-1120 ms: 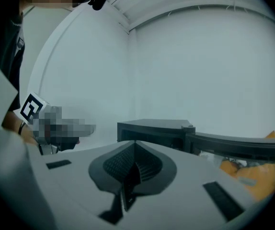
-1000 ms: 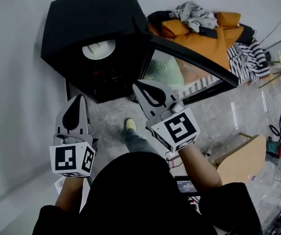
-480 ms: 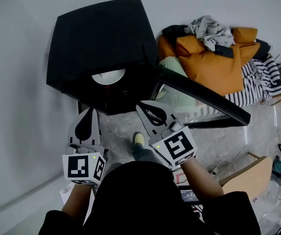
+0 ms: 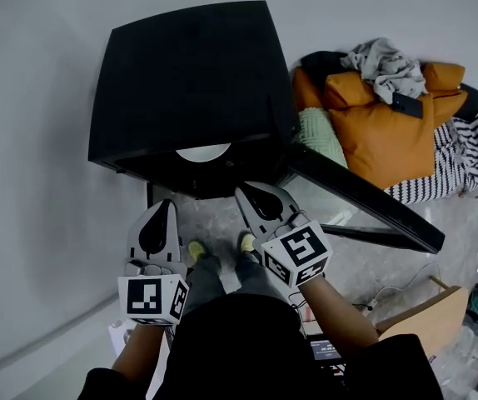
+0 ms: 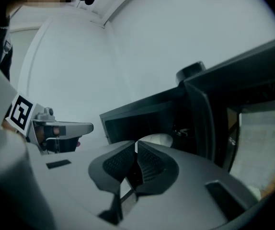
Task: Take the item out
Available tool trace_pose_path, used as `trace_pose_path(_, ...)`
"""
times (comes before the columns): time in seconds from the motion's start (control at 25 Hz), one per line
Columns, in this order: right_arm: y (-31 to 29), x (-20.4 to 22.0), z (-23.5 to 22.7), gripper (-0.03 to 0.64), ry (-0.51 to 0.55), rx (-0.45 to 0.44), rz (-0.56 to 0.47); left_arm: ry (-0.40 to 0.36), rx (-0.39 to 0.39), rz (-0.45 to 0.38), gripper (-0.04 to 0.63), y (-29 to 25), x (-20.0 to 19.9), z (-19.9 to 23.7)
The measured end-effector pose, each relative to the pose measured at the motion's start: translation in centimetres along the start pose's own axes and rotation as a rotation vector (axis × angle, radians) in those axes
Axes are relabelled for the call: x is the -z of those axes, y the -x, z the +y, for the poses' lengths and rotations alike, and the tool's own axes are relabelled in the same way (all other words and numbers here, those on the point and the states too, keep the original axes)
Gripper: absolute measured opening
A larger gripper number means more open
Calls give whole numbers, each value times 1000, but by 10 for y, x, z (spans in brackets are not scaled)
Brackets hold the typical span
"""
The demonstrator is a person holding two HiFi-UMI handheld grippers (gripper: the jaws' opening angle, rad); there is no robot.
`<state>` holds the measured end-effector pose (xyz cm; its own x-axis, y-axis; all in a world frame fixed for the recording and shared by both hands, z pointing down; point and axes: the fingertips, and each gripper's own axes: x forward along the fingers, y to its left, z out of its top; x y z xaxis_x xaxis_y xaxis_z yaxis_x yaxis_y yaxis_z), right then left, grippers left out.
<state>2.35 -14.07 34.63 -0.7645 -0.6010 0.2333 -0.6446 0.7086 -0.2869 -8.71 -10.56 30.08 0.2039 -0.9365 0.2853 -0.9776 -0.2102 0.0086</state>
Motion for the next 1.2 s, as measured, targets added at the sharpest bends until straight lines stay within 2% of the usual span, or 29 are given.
trace_pose_path(0.16, -16, 13, 0, 15, -41, 1, 21, 20, 5, 21, 5, -9, 11, 10)
trace_pose_path(0.56, -45, 47, -18, 71, -153, 75, 46, 25, 50, 64, 5, -33, 46, 34)
trace_pose_path(0.8, -56, 50, -22, 98, -214, 79, 11, 45, 68, 71, 5, -42, 62, 36)
trace_pose_path(0.92, -60, 49, -24, 131, -279, 56, -33, 50, 69, 68, 5, -48, 66, 38)
trace_pose_path(1.2, -72, 57, -26, 152, -394, 67, -75, 79, 71, 66, 5, -43, 81, 45)
